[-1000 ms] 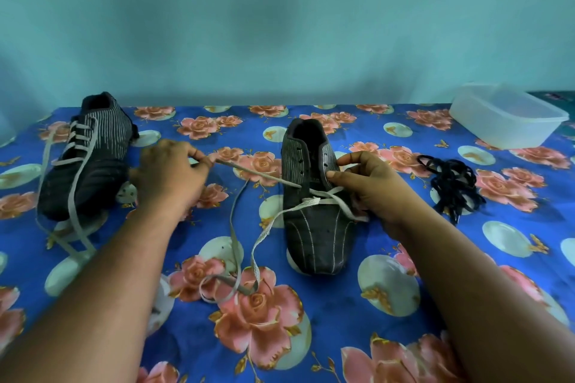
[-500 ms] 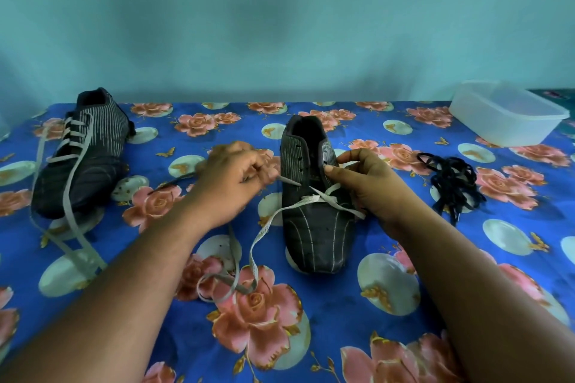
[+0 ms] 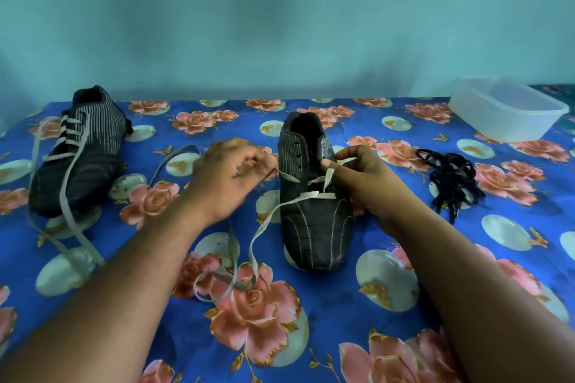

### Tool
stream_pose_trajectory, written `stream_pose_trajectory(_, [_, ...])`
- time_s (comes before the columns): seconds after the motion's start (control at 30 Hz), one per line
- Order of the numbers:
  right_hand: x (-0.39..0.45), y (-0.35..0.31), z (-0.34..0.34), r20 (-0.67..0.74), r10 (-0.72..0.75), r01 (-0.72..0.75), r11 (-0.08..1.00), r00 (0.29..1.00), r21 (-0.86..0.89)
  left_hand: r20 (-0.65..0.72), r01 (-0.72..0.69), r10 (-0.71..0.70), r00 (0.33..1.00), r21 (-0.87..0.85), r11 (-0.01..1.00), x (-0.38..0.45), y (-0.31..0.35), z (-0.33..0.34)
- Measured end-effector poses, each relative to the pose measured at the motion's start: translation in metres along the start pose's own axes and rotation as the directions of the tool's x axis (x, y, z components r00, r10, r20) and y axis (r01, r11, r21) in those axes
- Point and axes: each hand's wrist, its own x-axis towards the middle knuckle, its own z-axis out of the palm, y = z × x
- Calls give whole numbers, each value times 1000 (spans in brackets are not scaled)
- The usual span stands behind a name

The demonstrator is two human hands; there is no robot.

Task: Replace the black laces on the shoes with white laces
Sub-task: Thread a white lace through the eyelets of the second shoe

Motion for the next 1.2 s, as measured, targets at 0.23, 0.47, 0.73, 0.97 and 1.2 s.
stream_pose_trajectory(0.23, [1,5,-1,31,-14,18,990,999,-140,95,-68,74,993,-60,996,-2,3,13])
stream_pose_trajectory(0.47, [-1,6,2,-18,-42,36,969,999,-245,59,-117,108,992,192,974,-5,6,-4])
stream_pose_trajectory(0.73, [-3,7,5,-64,-248,191,865,967,-464,-102,86,-41,994,494,865,-5,-9,-27])
stream_pose_trajectory(0.97, [-7,0,-3,155,-515,499,641,843,-583,11,-72,71,997,140,988,-4,6,-13])
stream_pose_trajectory(1.2, [-10,0,-2,311,-454,509,424,835,-749,145,-157,147,978,59,986,-5,24,11])
